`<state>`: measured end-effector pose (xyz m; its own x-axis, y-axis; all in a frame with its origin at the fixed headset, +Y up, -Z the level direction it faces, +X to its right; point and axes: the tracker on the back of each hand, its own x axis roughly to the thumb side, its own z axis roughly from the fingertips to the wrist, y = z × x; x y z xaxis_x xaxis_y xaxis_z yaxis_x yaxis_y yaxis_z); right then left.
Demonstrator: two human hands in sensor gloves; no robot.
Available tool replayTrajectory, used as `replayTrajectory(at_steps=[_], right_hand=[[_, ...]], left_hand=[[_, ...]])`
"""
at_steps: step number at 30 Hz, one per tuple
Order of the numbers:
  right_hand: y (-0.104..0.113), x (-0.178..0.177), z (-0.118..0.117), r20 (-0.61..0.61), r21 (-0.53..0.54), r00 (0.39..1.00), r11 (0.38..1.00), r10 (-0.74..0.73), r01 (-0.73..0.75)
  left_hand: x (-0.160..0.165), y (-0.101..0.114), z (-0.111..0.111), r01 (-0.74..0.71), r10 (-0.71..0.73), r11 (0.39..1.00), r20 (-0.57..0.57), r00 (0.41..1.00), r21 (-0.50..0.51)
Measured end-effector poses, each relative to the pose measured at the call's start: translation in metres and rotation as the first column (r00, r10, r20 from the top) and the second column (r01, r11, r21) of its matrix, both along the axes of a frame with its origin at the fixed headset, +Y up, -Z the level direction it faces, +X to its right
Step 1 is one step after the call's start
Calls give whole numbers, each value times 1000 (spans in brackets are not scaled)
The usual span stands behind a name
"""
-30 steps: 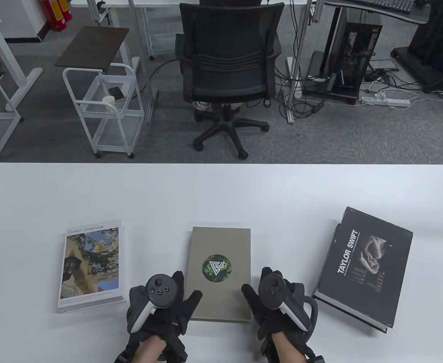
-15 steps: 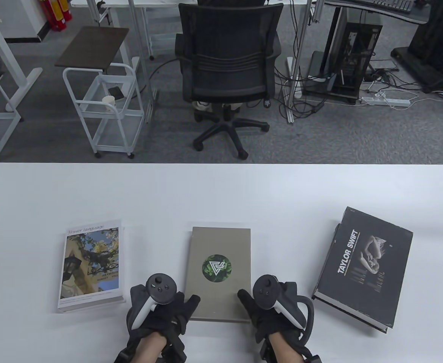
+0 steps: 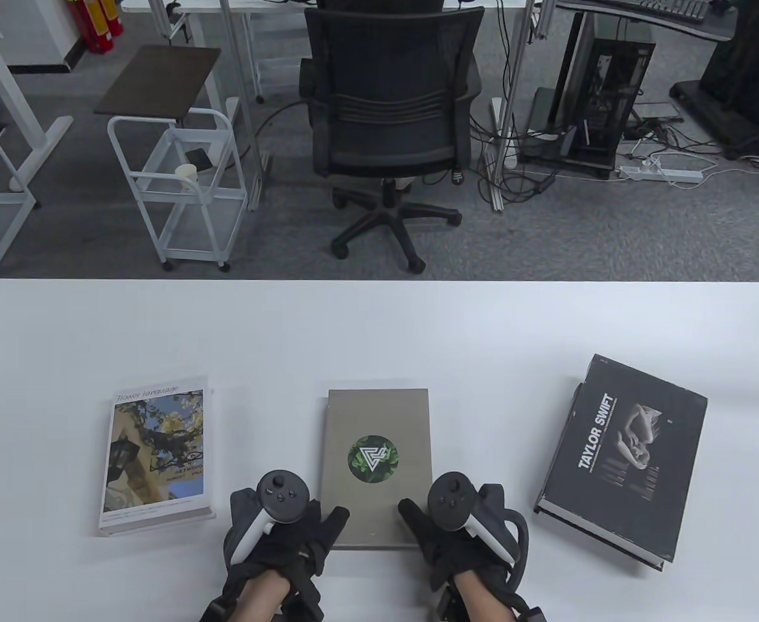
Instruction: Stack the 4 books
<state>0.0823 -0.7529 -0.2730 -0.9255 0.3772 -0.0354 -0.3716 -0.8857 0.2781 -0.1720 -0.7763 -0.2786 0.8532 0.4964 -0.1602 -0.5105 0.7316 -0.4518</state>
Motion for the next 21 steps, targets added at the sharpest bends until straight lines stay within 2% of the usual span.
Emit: replayTrajectory(at_steps=[8,21], right_hand=[[9,-4,5,7,71,999,996,-51,51],[10,-5,9,30,65,969,967,-247,245]], left_hand=[[0,0,0,-5,5,1000,14,1000,-2],[-2,-1,-1,-2,2,1000,22,1000,-8]])
